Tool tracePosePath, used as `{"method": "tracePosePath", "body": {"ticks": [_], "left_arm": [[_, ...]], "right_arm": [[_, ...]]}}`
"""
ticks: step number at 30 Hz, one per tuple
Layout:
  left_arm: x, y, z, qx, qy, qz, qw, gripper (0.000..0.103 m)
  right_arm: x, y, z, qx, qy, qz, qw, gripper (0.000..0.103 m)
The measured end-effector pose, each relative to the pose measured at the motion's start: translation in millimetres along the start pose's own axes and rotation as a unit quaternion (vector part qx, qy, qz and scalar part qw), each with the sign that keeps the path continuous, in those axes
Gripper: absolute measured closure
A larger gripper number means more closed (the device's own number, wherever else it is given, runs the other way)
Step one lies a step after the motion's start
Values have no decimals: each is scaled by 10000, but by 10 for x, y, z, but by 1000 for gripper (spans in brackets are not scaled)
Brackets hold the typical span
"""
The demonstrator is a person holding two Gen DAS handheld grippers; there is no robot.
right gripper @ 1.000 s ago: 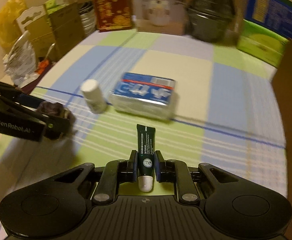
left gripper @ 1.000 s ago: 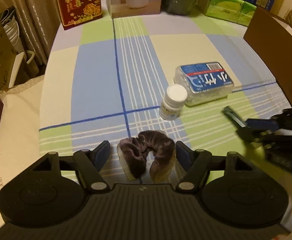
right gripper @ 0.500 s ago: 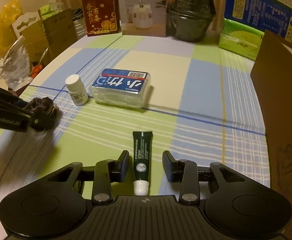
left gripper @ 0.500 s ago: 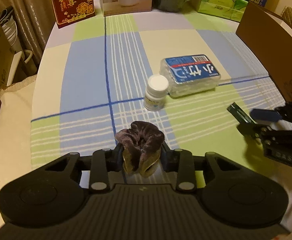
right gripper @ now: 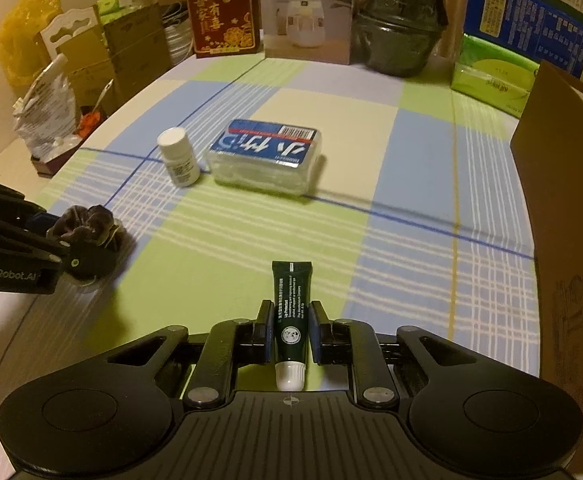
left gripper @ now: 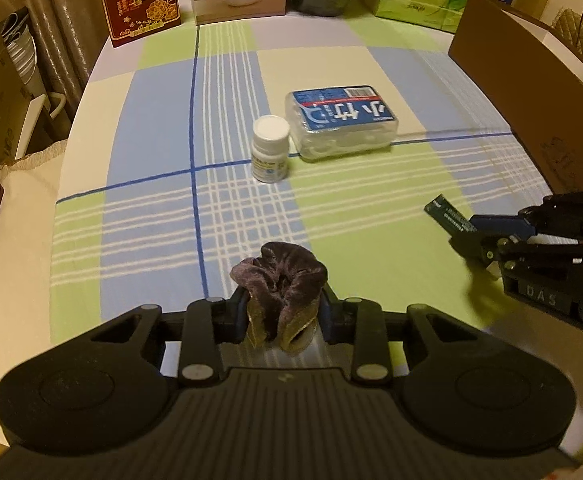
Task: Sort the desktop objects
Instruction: 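Carry the scrunchie and green tube toward the white box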
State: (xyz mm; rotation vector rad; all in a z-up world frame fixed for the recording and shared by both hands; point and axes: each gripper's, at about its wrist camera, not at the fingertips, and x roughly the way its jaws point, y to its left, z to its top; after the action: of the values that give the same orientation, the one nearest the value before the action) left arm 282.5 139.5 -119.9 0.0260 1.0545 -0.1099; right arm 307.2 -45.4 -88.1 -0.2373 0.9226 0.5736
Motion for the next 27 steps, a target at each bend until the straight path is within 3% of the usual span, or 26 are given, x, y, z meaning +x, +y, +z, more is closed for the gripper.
{"method": "tracePosePath", "body": {"ticks": [7, 17, 27], "left_arm": [[-232, -178, -120, -51, -133, -65, 9999, 75], [-780, -638, -178, 107, -562, -388, 9976, 75], [-1162, -1289, -35, 555, -1018, -844, 9897, 75]], "right_arm": [[-287, -9, -124, 230, 72, 442, 9987, 89], [-1007, -215, -186, 448, -305, 963, 9939, 89], [-1684, -630, -331, 732, -740, 971, 9898, 89]]}}
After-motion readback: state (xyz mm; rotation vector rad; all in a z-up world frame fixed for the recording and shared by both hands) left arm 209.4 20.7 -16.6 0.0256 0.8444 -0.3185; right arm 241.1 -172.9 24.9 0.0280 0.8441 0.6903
